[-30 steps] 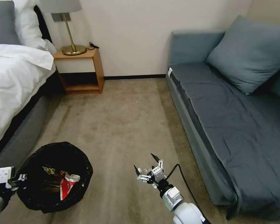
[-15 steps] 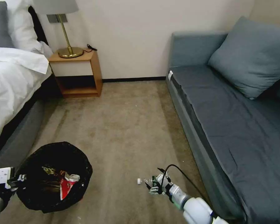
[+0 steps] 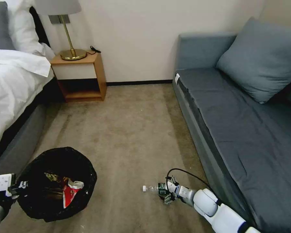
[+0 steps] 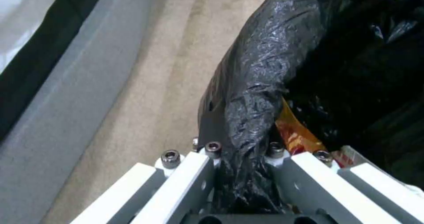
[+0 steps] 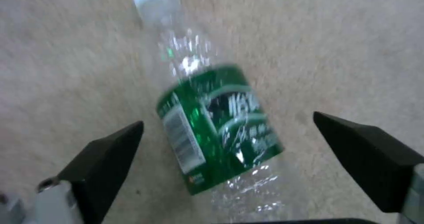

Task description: Pick up the trash bin, then pick up the garbage on the floor and place it into the trash bin.

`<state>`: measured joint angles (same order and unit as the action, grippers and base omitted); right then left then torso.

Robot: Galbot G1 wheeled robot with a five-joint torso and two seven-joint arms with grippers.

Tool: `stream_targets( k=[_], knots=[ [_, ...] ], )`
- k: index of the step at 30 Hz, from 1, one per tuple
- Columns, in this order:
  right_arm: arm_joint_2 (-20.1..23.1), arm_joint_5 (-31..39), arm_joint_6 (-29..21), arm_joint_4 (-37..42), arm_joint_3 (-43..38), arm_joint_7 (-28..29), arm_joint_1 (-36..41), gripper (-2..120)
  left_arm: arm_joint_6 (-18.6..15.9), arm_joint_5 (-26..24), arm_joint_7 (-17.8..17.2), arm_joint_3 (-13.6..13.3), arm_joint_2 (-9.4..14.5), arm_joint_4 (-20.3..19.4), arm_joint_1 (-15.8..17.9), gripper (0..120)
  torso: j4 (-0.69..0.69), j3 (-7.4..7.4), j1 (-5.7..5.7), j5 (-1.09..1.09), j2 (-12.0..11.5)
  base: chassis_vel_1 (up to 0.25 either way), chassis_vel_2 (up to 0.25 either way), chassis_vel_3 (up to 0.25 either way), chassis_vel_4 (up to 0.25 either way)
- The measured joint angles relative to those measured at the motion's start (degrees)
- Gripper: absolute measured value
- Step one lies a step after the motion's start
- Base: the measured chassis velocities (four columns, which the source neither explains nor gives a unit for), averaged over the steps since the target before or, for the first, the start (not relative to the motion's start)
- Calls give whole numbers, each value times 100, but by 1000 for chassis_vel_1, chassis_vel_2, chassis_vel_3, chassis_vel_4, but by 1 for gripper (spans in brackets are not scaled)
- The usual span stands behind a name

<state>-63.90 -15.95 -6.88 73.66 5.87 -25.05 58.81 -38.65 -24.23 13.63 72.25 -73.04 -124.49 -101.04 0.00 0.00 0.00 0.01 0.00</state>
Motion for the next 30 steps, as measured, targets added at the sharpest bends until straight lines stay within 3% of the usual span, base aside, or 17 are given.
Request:
stream_targets(
  k=[10, 12, 15, 17, 19, 23, 24, 28, 30],
  knots=[
    [-106, -203, 112, -291, 143, -54, -130, 65, -16, -32, 9, 32, -19, -96, -32, 3, 0, 0, 0, -1, 0, 0, 0, 0, 0],
    [-115, -200, 133, -272, 148, -39, -112, 52, -19, -28, 9, 1, -34, -116, -31, 3, 0, 0, 0, -1, 0, 0, 0, 0, 0],
    [-118, -199, 164, -269, 145, -19, -103, 47, -20, -23, 10, -14, -37, -116, -27, 3, 0, 0, 0, -1, 0, 0, 0, 0, 0],
    [-115, -191, 216, -209, 107, 13, -71, 35, -21, 3, 9, -46, -38, -107, -12, 3, 0, 0, 0, 0, 0, 0, 0, 0, 0],
    [-101, -147, 225, -158, 79, 29, -53, 33, -22, 8, 10, -50, -37, -99, -9, 3, 0, 0, 0, 0, 0, 0, 0, 0, 0],
    [33, 545, 74, 522, -130, 227, 104, 25, -22, 8, 10, -51, -17, -65, -1, 3, -1, 0, 0, -1, 0, 0, 0, 0, 0],
    [33, 545, 74, 522, -130, 227, 104, 25, -22, 8, 10, -51, -17, -65, -1, 3, -1, 0, 0, -1, 0, 0, 0, 0, 0],
    [7, 1816, -263, 1712, -220, 644, 248, 25, -20, 8, 10, -42, -33, -56, -16, 3, -1, 0, 0, -2, 0, 0, 0, 0, 0],
    [-39, 2018, -274, 1895, -207, 747, 248, 25, -19, 8, 9, -43, -36, -55, -18, 3, 0, 0, 0, -2, 0, 0, 0, 0, 0]
  ],
)
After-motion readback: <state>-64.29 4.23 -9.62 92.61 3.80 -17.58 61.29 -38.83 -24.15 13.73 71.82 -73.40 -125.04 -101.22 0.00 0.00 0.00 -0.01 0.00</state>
